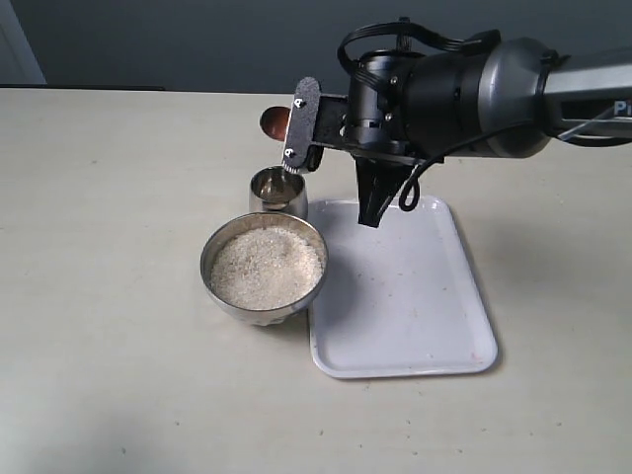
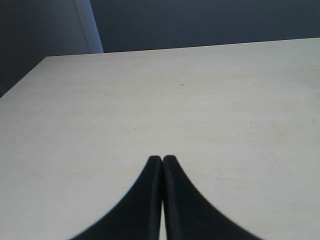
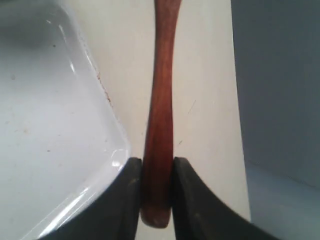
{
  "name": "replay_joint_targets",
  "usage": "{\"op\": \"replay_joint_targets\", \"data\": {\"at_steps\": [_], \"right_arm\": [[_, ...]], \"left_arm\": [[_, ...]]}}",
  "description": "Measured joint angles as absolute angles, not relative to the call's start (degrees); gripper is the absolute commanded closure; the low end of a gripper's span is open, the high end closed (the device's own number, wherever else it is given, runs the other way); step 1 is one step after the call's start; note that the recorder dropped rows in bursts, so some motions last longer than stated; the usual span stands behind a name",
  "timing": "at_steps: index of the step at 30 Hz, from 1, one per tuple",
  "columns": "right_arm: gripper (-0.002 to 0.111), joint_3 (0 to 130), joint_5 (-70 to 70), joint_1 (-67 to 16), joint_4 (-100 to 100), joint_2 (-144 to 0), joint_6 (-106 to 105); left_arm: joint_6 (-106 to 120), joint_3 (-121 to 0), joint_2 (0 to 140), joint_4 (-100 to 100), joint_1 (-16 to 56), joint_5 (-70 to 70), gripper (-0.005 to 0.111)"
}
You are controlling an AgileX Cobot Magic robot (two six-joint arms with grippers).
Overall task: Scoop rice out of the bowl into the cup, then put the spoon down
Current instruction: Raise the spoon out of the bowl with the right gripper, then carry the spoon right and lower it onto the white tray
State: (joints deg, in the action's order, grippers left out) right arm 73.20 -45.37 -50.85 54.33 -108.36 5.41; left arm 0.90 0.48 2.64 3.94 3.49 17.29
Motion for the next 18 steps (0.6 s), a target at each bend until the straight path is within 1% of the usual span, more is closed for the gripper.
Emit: {"op": "replay_joint_targets", "data": {"at_steps": [7,13,18], "right_arm": [[0.109,73.2,-54.7,-49.8,44.2,-105.2,9.1],[0.109,73.2,-56.8,-42.9,30.3,-102.8,8.9],[0.109,73.2,-60.3,-38.1,14.9,-102.8,1.6]], "left_arm": [[0.9,0.5,2.6,3.9,3.5,17.3,0.106],[0.9,0.5,2.6,3.9,3.5,17.3,0.106],[0.9,0.5,2.6,3.9,3.5,17.3,0.106]]}}
